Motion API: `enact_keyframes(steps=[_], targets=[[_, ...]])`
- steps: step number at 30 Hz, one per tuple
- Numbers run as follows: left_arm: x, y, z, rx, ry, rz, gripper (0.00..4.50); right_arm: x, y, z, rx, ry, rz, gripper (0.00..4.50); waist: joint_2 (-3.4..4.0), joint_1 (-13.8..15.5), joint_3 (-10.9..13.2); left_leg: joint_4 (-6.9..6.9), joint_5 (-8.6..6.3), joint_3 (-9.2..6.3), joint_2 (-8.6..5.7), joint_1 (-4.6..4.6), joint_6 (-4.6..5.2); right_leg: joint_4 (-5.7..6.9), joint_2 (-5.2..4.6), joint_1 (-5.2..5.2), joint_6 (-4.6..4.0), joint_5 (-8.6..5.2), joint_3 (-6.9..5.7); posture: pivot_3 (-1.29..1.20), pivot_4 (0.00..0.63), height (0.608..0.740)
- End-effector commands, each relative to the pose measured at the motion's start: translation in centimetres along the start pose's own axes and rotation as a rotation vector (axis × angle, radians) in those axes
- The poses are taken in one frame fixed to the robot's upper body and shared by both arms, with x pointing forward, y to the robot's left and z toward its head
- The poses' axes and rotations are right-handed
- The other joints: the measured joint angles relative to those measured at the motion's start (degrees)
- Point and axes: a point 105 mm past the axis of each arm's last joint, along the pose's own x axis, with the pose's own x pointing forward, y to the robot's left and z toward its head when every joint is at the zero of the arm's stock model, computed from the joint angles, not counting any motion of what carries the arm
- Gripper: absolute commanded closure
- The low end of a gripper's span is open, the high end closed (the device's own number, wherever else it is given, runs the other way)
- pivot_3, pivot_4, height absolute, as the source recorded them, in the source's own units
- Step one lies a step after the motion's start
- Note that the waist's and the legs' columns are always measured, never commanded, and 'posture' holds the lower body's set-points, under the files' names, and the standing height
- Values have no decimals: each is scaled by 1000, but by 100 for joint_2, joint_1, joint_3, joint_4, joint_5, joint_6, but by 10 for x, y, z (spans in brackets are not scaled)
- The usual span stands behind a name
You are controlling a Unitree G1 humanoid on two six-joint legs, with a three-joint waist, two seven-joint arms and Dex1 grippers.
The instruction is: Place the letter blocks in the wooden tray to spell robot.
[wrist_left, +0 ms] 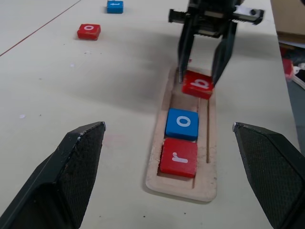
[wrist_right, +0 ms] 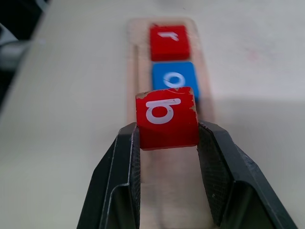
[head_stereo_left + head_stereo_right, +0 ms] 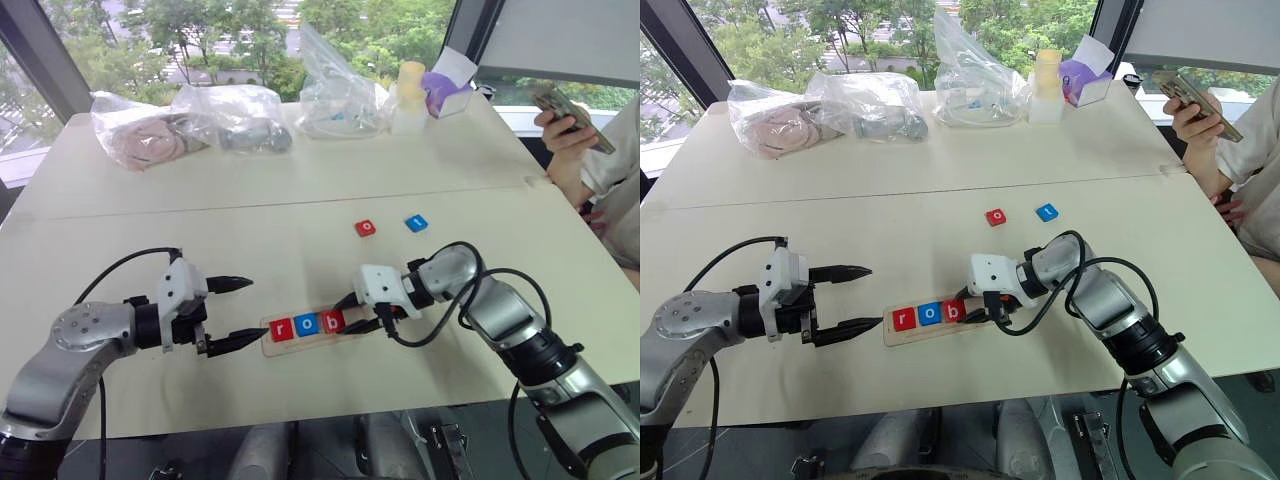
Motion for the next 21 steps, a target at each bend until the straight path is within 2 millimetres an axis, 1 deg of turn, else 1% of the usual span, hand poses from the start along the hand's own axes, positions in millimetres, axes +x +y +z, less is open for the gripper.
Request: enact_keyframes(steps=[1, 9, 17, 19, 21], targets=[[1, -4, 8, 25, -23, 4, 0, 1, -7, 7, -43, 0, -11, 3391, 0, -5, 0, 0, 0, 0, 0, 0, 0, 2, 0, -1, 0, 0, 0, 0, 150, 740], [1, -5, 7, 21, -25, 17, 0, 5, -6, 3, -33, 10, 6, 3391, 0, -7, 0, 0, 1, 1, 0, 0, -1, 13, 1, -8, 1, 1, 1, 0, 150, 740], [0, -6, 5, 17, -24, 23, 0, 10, -6, 5, -31, 5, 9, 3391, 0, -9, 0, 0, 1, 1, 0, 0, -1, 15, 2, -9, 1, 1, 1, 0, 150, 740], [-1, -6, 5, 17, -20, 22, 0, 11, -6, 5, -30, 3, 11, 2339, 0, -9, 0, 0, 1, 1, 0, 0, -1, 16, 2, -9, 1, 1, 1, 0, 150, 740], [-1, -6, 5, 18, -19, 22, 0, 12, -6, 6, -30, 2, 11, 1492, 0, -9, 0, 0, 1, 1, 0, 0, -1, 16, 2, -8, 1, 1, 1, 0, 150, 740]])
